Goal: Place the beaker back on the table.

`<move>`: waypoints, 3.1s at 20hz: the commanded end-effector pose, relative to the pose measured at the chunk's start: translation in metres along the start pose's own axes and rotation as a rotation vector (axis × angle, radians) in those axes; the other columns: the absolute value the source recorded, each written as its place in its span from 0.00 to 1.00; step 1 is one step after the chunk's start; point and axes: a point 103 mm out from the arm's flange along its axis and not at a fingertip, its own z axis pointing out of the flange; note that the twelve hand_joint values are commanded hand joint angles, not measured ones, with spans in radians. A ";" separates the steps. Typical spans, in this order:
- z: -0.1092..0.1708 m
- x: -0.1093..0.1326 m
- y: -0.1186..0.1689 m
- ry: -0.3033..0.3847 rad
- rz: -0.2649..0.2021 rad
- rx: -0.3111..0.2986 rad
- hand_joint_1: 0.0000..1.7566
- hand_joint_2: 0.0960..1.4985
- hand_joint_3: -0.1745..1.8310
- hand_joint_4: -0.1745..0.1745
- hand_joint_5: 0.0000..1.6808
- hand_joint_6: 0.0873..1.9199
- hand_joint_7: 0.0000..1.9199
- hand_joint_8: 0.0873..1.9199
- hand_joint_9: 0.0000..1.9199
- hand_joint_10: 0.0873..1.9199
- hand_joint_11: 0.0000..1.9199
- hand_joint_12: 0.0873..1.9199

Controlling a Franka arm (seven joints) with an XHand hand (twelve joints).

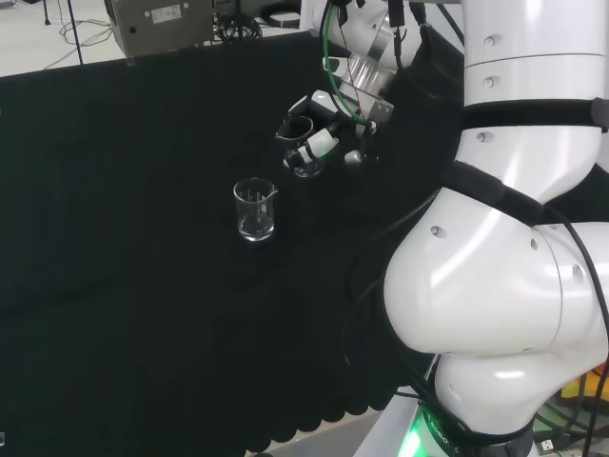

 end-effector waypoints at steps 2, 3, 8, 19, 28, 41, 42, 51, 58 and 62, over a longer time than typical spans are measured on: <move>0.009 -0.012 0.008 0.026 0.017 -0.030 0.82 0.30 0.52 0.00 0.70 0.39 0.69 0.38 0.74 0.28 0.62 0.36; 0.010 -0.013 0.009 0.025 0.019 -0.034 0.82 0.30 0.52 0.00 0.70 0.39 0.69 0.38 0.74 0.28 0.62 0.36; 0.014 -0.015 0.008 0.023 0.026 -0.038 0.82 0.30 0.51 0.00 0.70 0.40 0.69 0.38 0.74 0.28 0.62 0.36; 0.018 -0.021 0.000 -0.135 0.199 -0.028 0.81 0.38 0.44 0.09 0.68 0.42 0.65 0.39 0.71 0.24 0.60 0.37; 0.024 -0.017 -0.003 -0.009 0.115 -0.041 0.67 0.58 0.25 0.24 0.64 0.44 0.54 0.38 0.59 0.22 0.52 0.50; 0.015 -0.018 -0.015 0.071 0.075 -0.018 0.62 0.42 0.37 0.45 0.50 0.45 0.40 0.37 0.46 0.23 0.30 0.64; 0.016 -0.018 -0.016 0.075 0.079 -0.011 0.61 0.37 0.41 0.41 0.44 0.45 0.36 0.37 0.43 0.25 0.26 0.66; 0.015 -0.020 -0.021 0.070 0.133 0.044 0.55 0.30 0.42 0.28 0.21 0.30 0.19 0.37 0.27 0.32 0.09 0.72; -0.005 -0.009 -0.024 -0.019 0.208 -0.003 0.53 0.32 0.39 0.26 0.19 0.19 0.13 0.36 0.20 0.34 0.03 0.74; -0.029 0.010 -0.028 -0.011 0.181 -0.040 0.50 0.32 0.38 0.25 0.18 0.11 0.09 0.36 0.16 0.36 0.00 0.74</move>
